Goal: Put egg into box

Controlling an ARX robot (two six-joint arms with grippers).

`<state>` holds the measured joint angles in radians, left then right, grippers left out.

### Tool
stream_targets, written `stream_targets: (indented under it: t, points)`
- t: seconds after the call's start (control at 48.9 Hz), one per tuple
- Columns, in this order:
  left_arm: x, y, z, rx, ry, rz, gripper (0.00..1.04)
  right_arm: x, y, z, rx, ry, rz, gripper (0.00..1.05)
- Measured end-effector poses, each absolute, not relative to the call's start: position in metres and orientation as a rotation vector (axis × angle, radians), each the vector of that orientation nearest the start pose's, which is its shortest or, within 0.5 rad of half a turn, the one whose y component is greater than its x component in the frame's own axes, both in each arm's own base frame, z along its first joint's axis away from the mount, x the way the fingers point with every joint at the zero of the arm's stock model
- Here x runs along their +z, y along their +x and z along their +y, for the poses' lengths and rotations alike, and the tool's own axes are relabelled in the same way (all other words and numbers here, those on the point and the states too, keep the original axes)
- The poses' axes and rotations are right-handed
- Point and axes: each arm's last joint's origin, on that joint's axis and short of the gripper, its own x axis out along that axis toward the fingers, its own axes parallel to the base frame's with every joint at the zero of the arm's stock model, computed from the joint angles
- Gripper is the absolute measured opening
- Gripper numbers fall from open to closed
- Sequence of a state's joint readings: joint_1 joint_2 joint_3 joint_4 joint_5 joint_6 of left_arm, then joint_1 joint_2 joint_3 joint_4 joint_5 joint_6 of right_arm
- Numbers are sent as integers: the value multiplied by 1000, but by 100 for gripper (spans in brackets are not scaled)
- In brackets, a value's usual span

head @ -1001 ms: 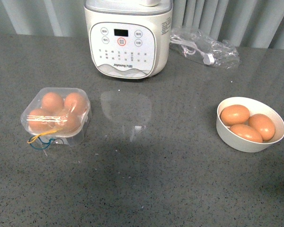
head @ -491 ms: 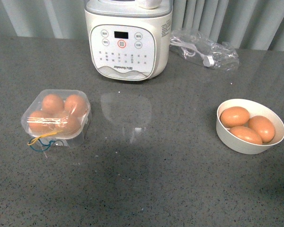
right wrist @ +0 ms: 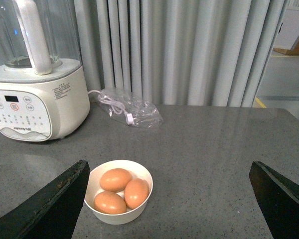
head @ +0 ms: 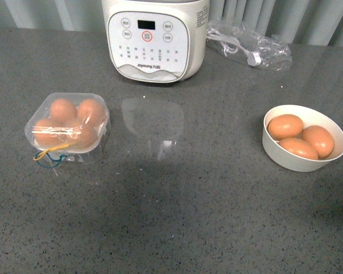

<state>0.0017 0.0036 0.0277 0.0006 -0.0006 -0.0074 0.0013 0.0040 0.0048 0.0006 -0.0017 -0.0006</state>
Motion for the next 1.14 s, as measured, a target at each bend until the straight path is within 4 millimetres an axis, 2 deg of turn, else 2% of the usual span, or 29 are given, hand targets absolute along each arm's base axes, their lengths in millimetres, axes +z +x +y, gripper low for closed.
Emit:
stream_targets:
  t: [0.082,0.143,1.145]
  points:
    - [173,96,0,2,-6,-25,100,165,98,0,3,-1,-1,97]
    - [173,96,0,2,-6,-25,97,165,98,0,3,-1,-1,97]
    - [173,96,0,2,-5,-25,98,165,98,0,3,-1,-1,97]
